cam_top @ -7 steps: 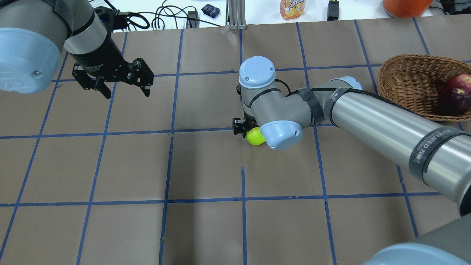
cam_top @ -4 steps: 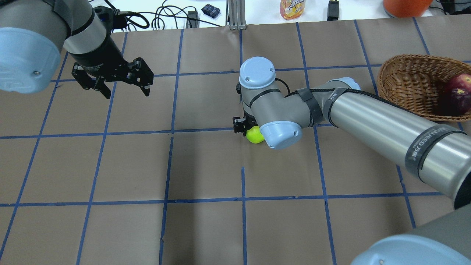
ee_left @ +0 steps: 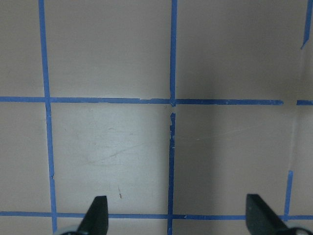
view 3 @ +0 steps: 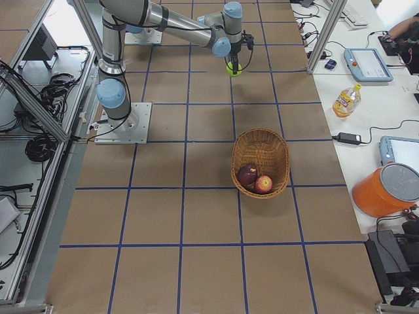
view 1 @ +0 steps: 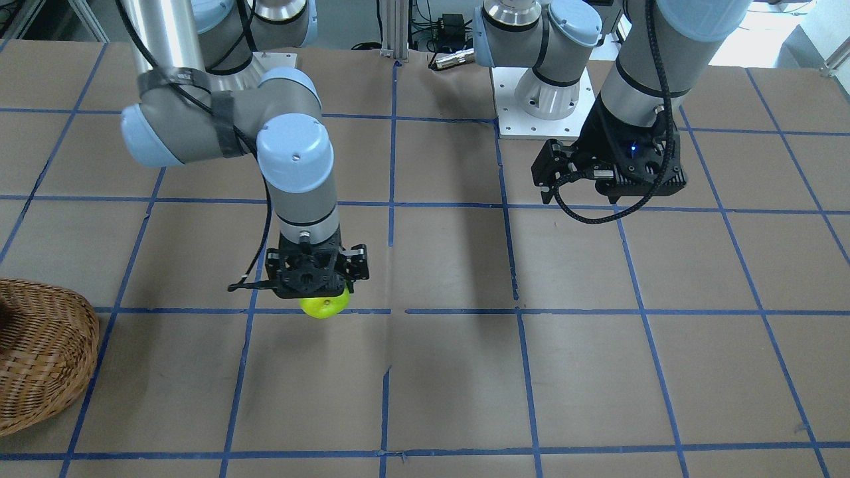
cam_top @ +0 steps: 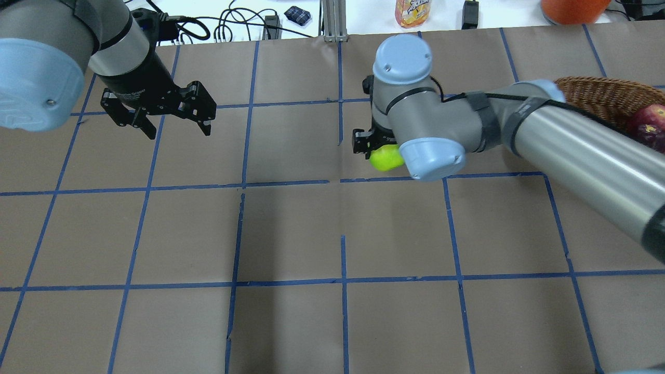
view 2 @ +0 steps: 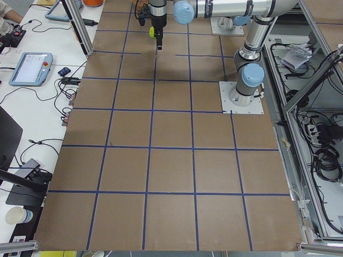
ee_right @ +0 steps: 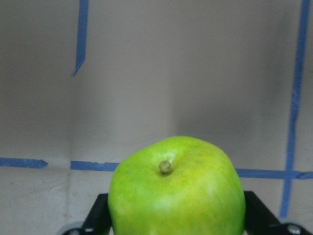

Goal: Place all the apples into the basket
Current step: 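Carry the green apple to the basket and open the right gripper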

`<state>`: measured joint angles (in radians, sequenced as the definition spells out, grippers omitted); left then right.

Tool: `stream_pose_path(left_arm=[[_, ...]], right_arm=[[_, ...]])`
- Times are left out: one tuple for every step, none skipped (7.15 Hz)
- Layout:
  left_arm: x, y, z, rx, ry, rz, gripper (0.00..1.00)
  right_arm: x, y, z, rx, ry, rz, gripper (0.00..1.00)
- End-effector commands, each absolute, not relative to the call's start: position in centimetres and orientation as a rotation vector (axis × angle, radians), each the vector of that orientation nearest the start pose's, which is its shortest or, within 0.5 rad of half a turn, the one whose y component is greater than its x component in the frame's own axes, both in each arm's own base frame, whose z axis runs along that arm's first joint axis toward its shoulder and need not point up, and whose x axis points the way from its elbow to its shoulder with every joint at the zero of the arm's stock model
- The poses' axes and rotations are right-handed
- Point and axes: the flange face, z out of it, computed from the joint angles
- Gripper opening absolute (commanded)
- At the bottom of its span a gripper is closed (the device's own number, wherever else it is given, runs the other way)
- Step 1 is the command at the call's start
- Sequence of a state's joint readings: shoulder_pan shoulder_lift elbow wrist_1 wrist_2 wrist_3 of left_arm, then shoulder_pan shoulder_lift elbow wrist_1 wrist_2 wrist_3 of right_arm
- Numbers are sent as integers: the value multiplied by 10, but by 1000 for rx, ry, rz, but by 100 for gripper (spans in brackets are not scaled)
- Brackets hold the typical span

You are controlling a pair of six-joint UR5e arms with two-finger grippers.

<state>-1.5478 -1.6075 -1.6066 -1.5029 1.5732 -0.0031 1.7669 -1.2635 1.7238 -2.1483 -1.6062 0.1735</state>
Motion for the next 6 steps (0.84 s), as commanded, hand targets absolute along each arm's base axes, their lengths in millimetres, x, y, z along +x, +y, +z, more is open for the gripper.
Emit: stream_pose_path(left_arm=[[-122,-509,459,-39,3140,7,100],[-121,-509,458,-41,3138,10,100],[-121,-509,458,-41,3140,10,100],[-121,-509,457,-43,3140,12,100],[-122,-509,459,-39,3140,5,100],[-121,-509,459,-41,3140,5,100]], right_arm=[[105,-589,415,140,3168,-205,0],[24,-607,435,185,3184,-221,0],[-50,-619,417,161,3197,-185,0],[-114,-631,385,160,3199,-134,0],[-153,-637,364,224,3201,-151,0],[-160,-645,343,210,3205,-147,0]])
